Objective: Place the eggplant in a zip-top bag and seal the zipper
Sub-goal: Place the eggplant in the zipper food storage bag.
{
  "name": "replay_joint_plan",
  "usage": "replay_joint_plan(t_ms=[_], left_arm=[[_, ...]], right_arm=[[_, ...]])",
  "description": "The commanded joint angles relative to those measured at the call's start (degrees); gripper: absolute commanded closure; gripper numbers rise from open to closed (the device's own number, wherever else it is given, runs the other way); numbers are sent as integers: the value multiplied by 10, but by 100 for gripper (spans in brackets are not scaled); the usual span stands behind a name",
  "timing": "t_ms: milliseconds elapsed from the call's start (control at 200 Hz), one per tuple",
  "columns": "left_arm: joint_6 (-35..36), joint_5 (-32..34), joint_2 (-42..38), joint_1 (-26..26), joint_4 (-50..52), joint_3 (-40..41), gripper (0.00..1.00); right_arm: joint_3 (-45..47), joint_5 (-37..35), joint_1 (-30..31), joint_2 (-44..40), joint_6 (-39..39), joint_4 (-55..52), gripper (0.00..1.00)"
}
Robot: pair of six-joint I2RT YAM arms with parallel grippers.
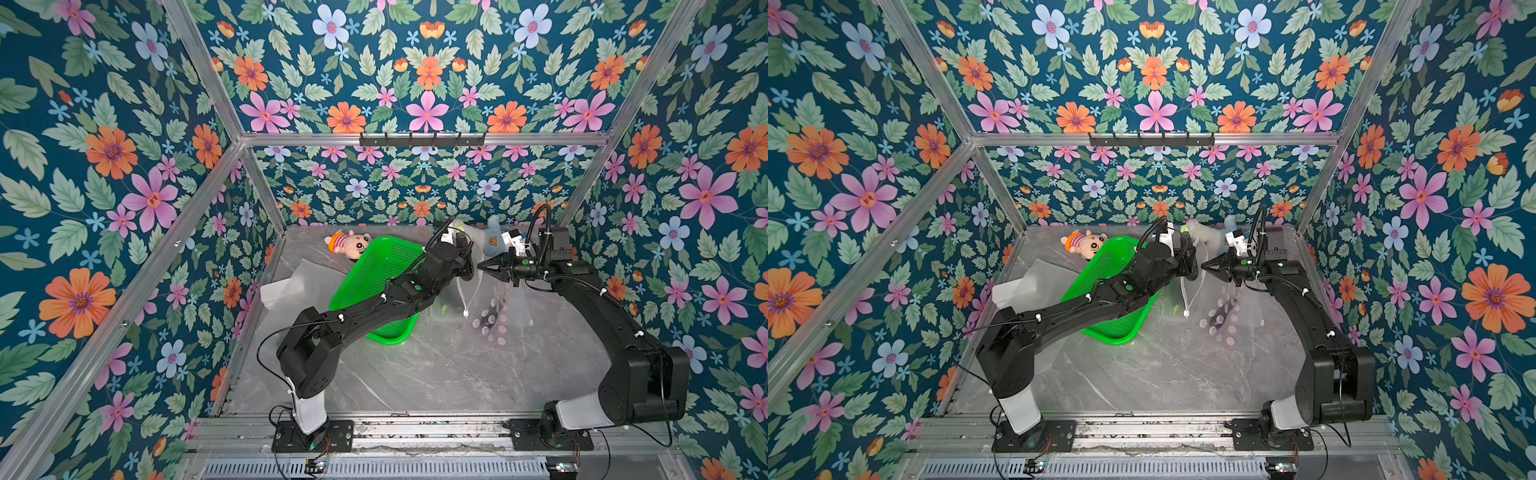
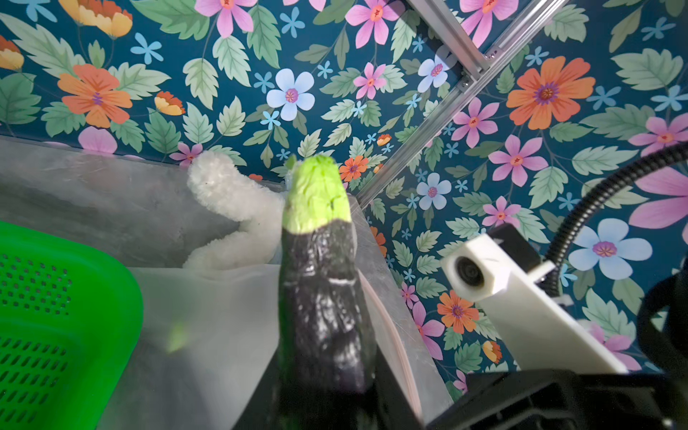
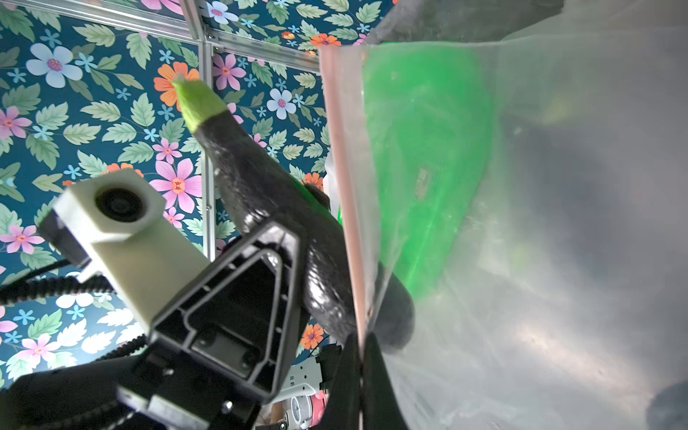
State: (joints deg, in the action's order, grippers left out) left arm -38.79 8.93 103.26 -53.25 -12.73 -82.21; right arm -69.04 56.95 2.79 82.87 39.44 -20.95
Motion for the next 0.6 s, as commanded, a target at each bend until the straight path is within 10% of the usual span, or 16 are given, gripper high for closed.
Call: replay_joint_plan(t_ms=[0, 316, 596], left_arm=[[21, -29, 0, -5, -47, 5, 91], [53, -60, -10, -8, -46, 21, 89], [113, -112, 1, -12, 0, -9, 68]], right_arm=[[0, 10, -6, -6, 27, 34, 100], [9, 1, -23, -13, 62, 75, 100], [8, -5, -30, -15, 77, 94, 100]])
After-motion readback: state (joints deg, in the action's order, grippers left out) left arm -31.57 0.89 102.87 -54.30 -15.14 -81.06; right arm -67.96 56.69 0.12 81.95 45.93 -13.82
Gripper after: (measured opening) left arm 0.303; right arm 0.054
